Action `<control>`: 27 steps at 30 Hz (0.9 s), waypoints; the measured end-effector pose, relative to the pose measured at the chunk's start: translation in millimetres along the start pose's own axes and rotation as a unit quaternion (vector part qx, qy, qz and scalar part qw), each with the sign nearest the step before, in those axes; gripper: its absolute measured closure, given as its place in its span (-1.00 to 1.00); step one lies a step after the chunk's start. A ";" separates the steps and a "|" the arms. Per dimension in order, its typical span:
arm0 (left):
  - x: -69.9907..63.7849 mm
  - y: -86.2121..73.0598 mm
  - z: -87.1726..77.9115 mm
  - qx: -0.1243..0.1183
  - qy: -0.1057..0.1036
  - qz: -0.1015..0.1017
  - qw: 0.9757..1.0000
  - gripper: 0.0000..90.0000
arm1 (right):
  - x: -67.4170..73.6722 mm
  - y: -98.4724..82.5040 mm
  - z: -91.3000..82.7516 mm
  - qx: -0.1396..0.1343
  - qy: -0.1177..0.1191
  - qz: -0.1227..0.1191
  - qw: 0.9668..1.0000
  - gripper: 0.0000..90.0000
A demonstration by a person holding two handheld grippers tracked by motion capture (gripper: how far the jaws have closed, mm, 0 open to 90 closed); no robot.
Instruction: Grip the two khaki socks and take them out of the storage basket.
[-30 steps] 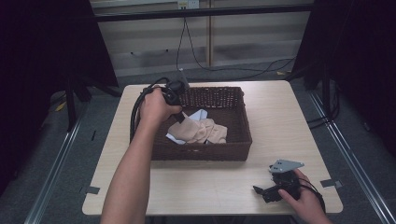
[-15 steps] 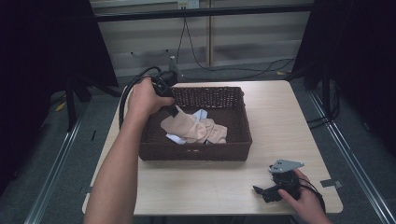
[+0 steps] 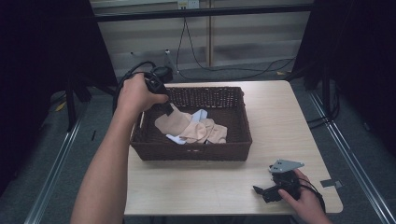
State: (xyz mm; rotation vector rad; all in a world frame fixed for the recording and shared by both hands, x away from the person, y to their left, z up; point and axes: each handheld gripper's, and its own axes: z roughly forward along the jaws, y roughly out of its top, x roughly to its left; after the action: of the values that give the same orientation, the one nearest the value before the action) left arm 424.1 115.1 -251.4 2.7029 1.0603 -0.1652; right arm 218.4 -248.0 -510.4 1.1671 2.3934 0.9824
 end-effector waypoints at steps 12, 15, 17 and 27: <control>-10.8 -15.4 -5.7 -0.002 0.001 0.032 0.999 0.93 | -0.1 0.0 0.0 0.000 0.000 -0.001 1.000 -1.00; -13.2 -20.1 -5.9 -0.007 -0.005 0.038 0.999 0.93 | -0.1 0.0 0.0 0.000 0.000 -0.001 1.000 -1.00; -15.3 -23.2 -6.2 -0.007 -0.007 0.045 0.999 0.93 | 0.0 0.0 0.0 0.000 0.000 0.000 1.000 -1.00; -25.7 -35.4 -5.0 -0.002 -0.013 0.066 0.998 0.93 | -0.1 0.0 0.0 0.000 0.000 -0.001 1.000 -1.00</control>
State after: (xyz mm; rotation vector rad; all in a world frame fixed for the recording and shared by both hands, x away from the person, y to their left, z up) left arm 381.3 124.7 -247.9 2.7492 0.8691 -0.1751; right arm 218.5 -248.0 -510.4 1.1656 2.3937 0.9825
